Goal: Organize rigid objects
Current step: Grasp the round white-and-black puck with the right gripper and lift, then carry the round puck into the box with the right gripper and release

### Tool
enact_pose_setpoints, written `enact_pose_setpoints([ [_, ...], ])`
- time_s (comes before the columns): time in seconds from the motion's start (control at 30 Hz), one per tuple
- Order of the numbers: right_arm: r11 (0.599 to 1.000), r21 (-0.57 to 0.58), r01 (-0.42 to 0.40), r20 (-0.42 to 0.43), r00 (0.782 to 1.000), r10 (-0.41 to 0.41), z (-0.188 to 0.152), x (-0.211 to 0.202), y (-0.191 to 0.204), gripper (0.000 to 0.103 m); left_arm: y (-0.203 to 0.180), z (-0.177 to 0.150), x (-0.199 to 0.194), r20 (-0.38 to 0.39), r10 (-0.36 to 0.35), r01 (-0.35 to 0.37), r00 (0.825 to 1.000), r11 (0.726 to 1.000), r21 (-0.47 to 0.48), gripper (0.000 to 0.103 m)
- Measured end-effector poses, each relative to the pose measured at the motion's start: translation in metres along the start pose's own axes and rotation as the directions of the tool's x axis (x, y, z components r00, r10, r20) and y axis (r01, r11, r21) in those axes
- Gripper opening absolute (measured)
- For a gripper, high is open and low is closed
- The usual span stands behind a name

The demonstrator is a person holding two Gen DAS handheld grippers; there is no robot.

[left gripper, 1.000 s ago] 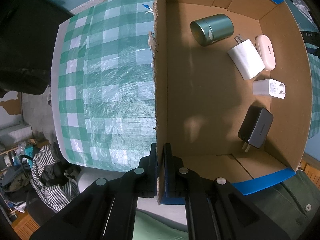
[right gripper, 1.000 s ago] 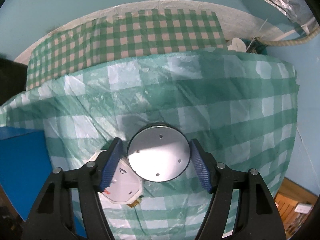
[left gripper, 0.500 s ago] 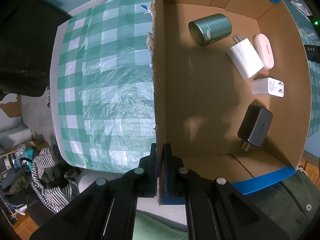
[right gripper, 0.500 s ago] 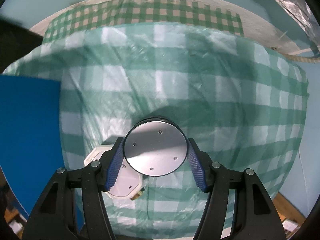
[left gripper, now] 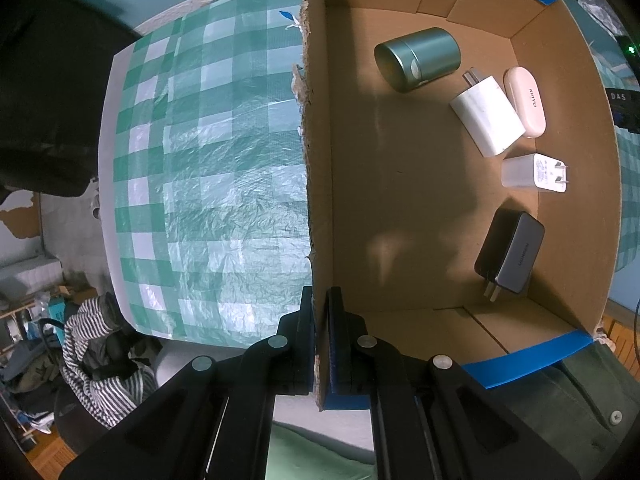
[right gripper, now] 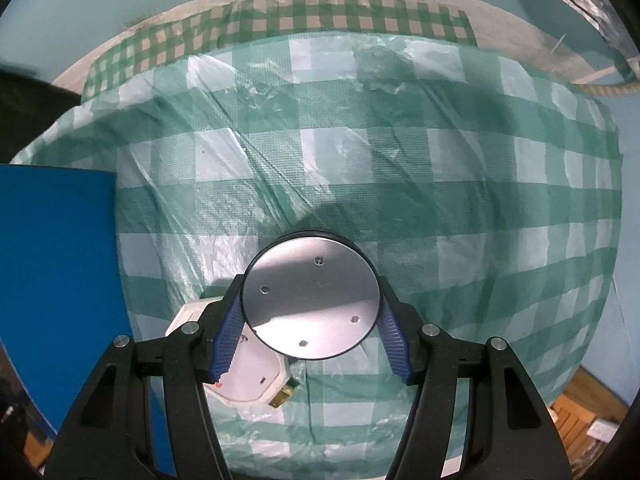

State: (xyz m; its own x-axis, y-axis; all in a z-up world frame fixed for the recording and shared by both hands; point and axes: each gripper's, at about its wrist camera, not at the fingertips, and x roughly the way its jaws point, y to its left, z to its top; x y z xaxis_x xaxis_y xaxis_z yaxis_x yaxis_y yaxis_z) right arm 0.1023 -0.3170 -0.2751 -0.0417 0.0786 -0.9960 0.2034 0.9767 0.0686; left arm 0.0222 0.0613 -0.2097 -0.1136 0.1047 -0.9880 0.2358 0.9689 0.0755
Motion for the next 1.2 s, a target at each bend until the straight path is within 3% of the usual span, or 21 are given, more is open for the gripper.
enact_pose_setpoints([
  [0.67,0.987,-0.153,-0.057,0.109,0.991,0.074,-0.033,-0.080,0.038,0.062,-0.002,0.000,0.001,0.000,0.001,-0.001,1.000,1.000,0.010,0.005],
  [1.2,0.939,-0.334,-0.087,0.160,0.976,0.148,-0.059,-0.125,0.107,0.062,-0.002,0.001,0.001,0.001,0.003,-0.003,1.000,1.000,0.012,0.005],
])
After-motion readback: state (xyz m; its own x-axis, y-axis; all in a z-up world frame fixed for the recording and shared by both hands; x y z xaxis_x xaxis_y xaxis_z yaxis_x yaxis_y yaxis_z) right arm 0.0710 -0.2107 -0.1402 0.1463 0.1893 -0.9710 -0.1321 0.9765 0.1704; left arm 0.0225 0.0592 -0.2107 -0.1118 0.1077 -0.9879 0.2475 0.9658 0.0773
